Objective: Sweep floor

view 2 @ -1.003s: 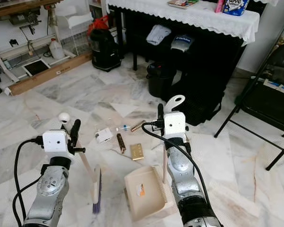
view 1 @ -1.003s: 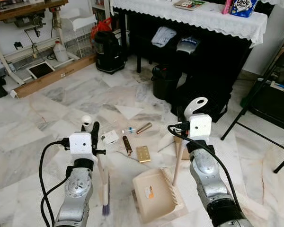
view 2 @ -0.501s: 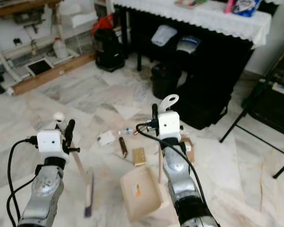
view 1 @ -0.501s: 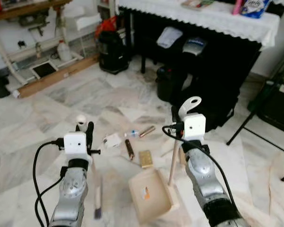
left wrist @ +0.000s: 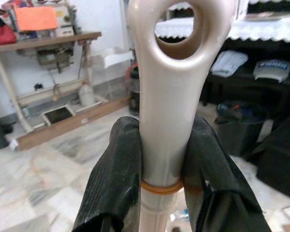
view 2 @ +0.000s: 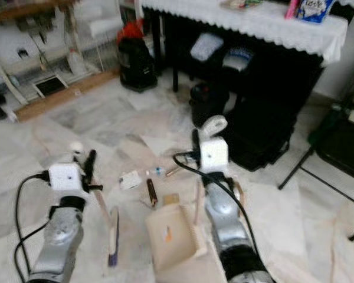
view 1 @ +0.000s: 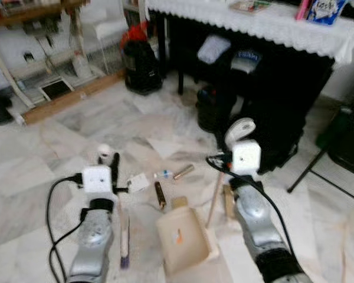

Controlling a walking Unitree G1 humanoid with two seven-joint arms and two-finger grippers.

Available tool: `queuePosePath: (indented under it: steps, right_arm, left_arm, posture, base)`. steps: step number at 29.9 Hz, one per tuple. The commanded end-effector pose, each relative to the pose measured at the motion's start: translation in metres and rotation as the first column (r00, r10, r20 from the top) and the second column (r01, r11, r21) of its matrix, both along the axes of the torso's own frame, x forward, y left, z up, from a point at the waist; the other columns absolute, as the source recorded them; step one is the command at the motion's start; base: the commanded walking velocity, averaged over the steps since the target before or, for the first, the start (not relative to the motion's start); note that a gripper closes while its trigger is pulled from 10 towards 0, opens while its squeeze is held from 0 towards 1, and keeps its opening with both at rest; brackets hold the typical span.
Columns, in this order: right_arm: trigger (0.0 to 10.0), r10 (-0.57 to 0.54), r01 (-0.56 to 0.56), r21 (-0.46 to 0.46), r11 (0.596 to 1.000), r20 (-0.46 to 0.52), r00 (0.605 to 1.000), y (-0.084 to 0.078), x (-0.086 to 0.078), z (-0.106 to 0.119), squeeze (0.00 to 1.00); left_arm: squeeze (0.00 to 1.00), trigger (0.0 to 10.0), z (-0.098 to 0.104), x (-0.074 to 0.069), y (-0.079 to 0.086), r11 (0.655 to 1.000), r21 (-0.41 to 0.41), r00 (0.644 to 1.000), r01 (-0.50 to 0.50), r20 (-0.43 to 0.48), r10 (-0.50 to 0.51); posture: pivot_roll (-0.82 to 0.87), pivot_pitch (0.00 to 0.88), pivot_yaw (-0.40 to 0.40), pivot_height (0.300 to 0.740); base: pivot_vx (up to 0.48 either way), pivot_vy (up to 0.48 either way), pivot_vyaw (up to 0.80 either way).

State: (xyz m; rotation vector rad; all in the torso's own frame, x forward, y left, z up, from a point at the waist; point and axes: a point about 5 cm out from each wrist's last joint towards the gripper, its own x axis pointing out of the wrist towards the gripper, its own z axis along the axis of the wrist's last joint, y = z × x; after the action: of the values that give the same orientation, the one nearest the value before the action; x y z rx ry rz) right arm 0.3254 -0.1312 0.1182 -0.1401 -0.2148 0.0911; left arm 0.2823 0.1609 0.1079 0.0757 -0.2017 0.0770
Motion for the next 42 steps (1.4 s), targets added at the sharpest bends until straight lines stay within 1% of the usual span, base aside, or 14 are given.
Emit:
queuePosePath:
  steps: [1, 5, 9, 42]
  right_arm:
    - [10.0, 0.027, -0.026, -0.019, 0.999, 0.063, 0.998, 0.0069, 0.0024, 0.0143, 0.0]
    - [10.0, 0.023, -0.023, -0.012, 1.0, 0.058, 0.998, 0.007, 0.0026, 0.0139, 0.0]
    - [10.0, 0.021, -0.021, 0.006, 1.0, 0.055, 0.998, 0.0065, 0.0028, 0.0137, 0.0]
    - [10.0, 0.02, -0.02, 0.016, 1.0, 0.042, 0.999, 0.0077, 0.0012, 0.0113, 0.0]
  left_arm:
    - [0.0, 10.0, 0.0091, 0.0011, 0.0042, 1.0, -0.002, 0.999, -0.011, 0.047, 0.011]
    - [0.0, 10.0, 0.0093, 0.0011, 0.0044, 1.0, -0.003, 0.999, -0.011, 0.047, 0.011]
    - [0.0, 10.0, 0.0093, 0.0011, 0.0046, 1.0, -0.003, 0.999, -0.011, 0.047, 0.011]
    - [0.0, 10.0, 0.0089, 0.0009, 0.0045, 1.0, 0.0, 0.999, -0.005, 0.041, 0.005]
  posture:
    - [0.08, 0.065, -0.025, 0.74]
    - [0.08, 0.067, -0.026, 0.74]
    - [0.08, 0.069, -0.025, 0.74]
    - [0.08, 0.076, -0.019, 0.74]
  base:
    - [0.277, 0.0, 0.61]
    - [0.277, 0.0, 0.65]
    - [0.277, 0.0, 0.0]
    - [0.271, 0.0, 0.0]
